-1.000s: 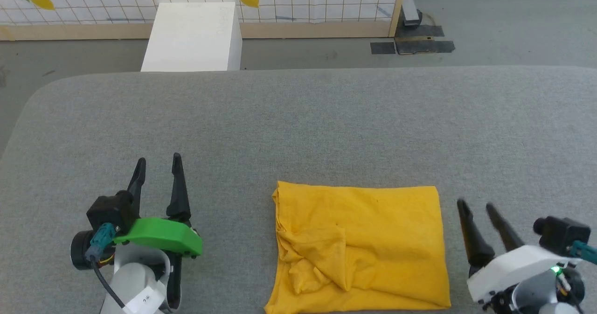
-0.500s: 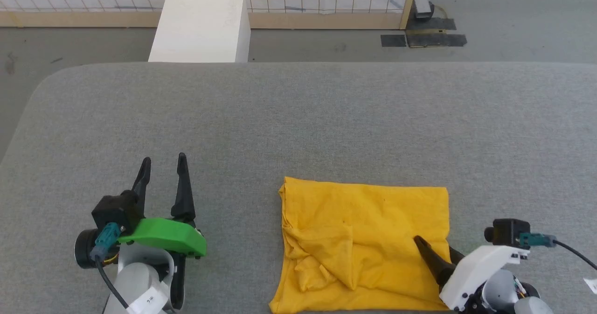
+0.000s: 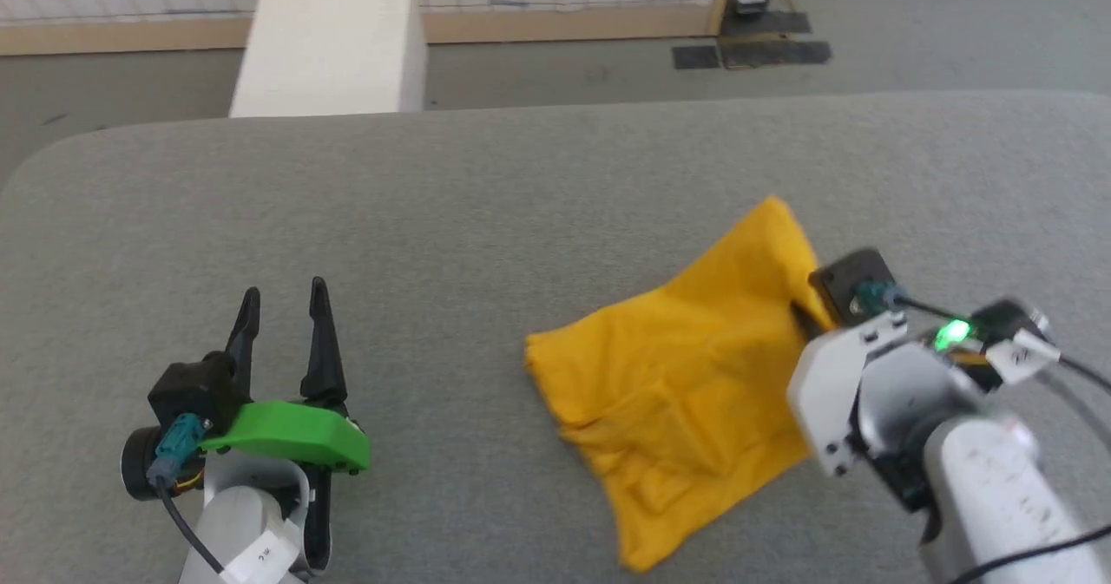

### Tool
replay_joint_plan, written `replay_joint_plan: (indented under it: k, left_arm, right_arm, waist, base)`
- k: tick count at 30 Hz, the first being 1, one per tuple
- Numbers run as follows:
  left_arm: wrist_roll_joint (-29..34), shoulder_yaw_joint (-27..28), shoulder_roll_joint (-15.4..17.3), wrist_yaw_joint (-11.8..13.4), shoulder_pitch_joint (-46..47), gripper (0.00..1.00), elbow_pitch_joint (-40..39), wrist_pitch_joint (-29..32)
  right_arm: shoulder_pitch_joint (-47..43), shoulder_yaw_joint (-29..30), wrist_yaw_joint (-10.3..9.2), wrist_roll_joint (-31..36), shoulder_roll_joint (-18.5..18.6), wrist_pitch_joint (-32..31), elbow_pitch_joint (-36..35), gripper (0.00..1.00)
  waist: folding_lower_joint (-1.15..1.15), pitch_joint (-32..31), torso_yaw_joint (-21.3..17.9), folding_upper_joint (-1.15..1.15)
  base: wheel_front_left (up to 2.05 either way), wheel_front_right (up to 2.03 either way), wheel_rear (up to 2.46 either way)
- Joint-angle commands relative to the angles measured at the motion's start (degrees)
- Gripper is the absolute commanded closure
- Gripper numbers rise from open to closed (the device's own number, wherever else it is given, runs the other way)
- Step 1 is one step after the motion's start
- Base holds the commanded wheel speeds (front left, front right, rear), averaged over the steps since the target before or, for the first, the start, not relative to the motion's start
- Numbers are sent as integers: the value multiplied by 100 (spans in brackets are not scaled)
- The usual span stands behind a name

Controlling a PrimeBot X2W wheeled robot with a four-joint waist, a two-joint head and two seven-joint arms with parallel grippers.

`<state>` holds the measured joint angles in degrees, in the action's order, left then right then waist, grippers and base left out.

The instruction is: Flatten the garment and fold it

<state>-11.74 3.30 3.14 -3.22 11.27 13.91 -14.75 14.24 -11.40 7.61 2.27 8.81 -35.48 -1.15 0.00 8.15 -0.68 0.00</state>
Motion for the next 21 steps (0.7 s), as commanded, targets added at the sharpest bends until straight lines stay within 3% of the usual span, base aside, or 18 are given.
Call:
replay_joint_plan:
  k: [1,11,17,21]
  left_arm:
    - [2,37,-22,17,18,0,-45,-25]
    - [121,165,88,1,270,0,-350,-25]
    - [225,105,225,-13,568,0,-565,-17]
    - [299,77,348,8,733,0,-761,85]
  right_arm:
    - [210,-122,-12,1,256,-99,-72,100]
    - [1503,-560,-12,-46,1929,-76,217,100]
    - [1963,-208,-12,6,2560,298,933,100]
    - [2179,148,-12,61,2715,692,1490,100]
  waist:
    - [0,142,-298,0]
    - [0,758,-1353,0]
    - [0,1285,-1844,0]
    - [0,1617,-2024,0]
  base:
    - [0,0,0]
    - [0,0,0]
    - [0,0,0]
    - [0,0,0]
